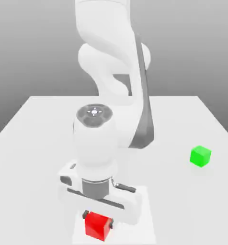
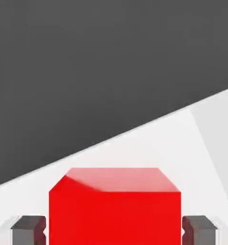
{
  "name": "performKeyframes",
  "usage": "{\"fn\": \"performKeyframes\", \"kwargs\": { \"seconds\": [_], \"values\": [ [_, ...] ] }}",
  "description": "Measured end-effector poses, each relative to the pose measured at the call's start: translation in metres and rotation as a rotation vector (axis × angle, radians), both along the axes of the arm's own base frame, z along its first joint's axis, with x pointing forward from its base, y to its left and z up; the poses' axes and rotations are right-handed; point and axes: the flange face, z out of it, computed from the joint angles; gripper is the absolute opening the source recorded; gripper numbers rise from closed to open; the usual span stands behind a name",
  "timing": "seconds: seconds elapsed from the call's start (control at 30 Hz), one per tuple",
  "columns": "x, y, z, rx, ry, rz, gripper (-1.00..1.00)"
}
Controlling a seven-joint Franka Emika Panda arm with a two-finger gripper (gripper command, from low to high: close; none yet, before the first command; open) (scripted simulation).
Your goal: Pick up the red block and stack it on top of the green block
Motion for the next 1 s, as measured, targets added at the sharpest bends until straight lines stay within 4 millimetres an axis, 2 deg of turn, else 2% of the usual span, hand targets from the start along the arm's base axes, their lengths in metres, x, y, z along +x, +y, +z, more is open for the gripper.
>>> {"fn": "performKeyframes", "kwargs": {
  "seconds": [0.07, 0.1, 0.27, 0.3, 0.4, 0.47, 0.5, 0.57, 0.7, 0.77, 0.87, 0.93, 1.0],
  "values": [
    [-0.001, 0.0, -0.006, 0.0, 0.0, 0.0, -1.0],
    [0.0, 0.0, -0.003, 0.0, 0.0, 0.0, -1.0],
    [-0.001, 0.003, 0.05, 0.001, 0.0, 0.006, -1.0],
    [-0.003, 0.022, 0.057, 0.009, -0.001, 0.052, -1.0],
    [-0.022, 0.099, 0.072, 0.033, -0.007, 0.249, -1.0],
    [-0.051, 0.173, 0.081, 0.047, -0.007, 0.449, -1.0],
    [-0.068, 0.203, 0.085, 0.052, -0.007, 0.54, -1.0],
    [-0.106, 0.251, 0.091, 0.058, -0.005, 0.705, -1.0],
    [-0.174, 0.299, 0.097, 0.053, -0.003, 0.951, -1.0],
    [-0.214, 0.32, 0.098, 0.042, -0.001, 1.091, -1.0],
    [-0.277, 0.341, 0.096, 0.016, 0.001, 1.307, -1.0],
    [-0.297, 0.346, 0.091, 0.0, 0.0, 1.38, -1.0],
    [-0.3, 0.348, 0.082, -0.008, -0.002, 1.397, -1.0]
  ]
}}
